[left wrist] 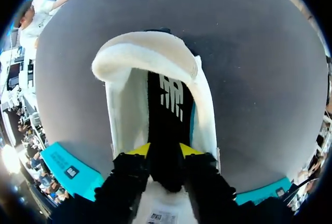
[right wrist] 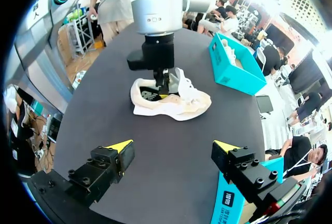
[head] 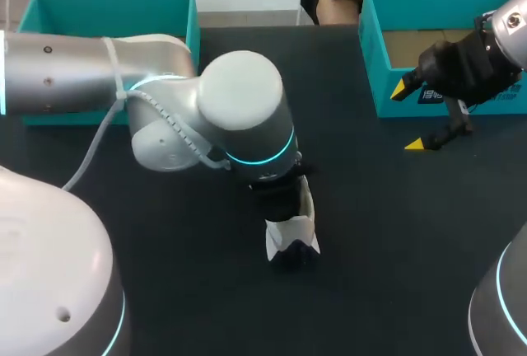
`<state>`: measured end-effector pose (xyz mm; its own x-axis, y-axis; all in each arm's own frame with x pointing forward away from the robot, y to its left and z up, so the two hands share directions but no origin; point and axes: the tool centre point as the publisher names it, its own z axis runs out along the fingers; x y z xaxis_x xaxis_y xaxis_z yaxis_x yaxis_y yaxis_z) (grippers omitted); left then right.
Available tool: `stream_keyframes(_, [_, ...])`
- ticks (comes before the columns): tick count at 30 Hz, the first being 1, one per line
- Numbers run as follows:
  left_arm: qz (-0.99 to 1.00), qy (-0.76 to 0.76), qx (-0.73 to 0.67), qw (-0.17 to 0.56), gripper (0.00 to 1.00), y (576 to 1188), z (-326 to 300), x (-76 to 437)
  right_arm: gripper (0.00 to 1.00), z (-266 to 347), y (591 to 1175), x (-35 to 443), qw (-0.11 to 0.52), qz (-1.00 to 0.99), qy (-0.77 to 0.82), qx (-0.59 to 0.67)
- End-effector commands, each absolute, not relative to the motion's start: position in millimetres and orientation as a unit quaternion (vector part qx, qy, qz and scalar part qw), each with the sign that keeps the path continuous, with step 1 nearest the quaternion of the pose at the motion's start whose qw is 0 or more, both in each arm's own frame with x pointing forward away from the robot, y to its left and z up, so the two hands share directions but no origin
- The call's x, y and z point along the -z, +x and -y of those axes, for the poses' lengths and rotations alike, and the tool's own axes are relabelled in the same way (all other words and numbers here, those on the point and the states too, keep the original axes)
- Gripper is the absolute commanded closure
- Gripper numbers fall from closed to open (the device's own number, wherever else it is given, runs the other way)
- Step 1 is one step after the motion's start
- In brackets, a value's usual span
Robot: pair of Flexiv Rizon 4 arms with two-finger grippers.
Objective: Take the shoe out of the shoebox, open the shoe tongue, remove and reinsert the insole, then place the shoe into the shoebox
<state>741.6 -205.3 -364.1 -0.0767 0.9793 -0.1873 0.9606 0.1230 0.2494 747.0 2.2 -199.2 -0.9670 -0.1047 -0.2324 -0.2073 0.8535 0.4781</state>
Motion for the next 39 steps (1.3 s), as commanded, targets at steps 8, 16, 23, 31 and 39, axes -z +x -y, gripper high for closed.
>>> stream_keyframes(8, [-0.733,0.668,-0.076,0.108,0.0,741.8,198.4,361.2,0.0,-2.9,747.5,200.1,0.099,-0.958,-0.081,-0.257])
stream_keyframes(16, [-0.733,0.667,-0.079,0.106,0.0,741.2,199.5,361.3,0.0,-2.9,747.5,200.1,0.099,-0.958,-0.081,-0.257])
stream_keyframes(23, [-0.734,0.667,-0.065,0.112,0.0,743.6,201.6,341.8,0.0,-2.9,747.5,200.1,0.099,-0.958,-0.081,-0.257])
stream_keyframes(31, [-0.735,0.664,-0.065,0.12,0.0,751.6,204.1,322.7,0.0,-2.9,747.5,200.1,0.099,-0.958,-0.081,-0.257])
stream_keyframes(39, [-0.751,0.646,-0.052,0.129,0.0,768.2,201.0,306.9,0.0,-2.9,747.5,200.1,0.099,-0.958,-0.081,-0.257])
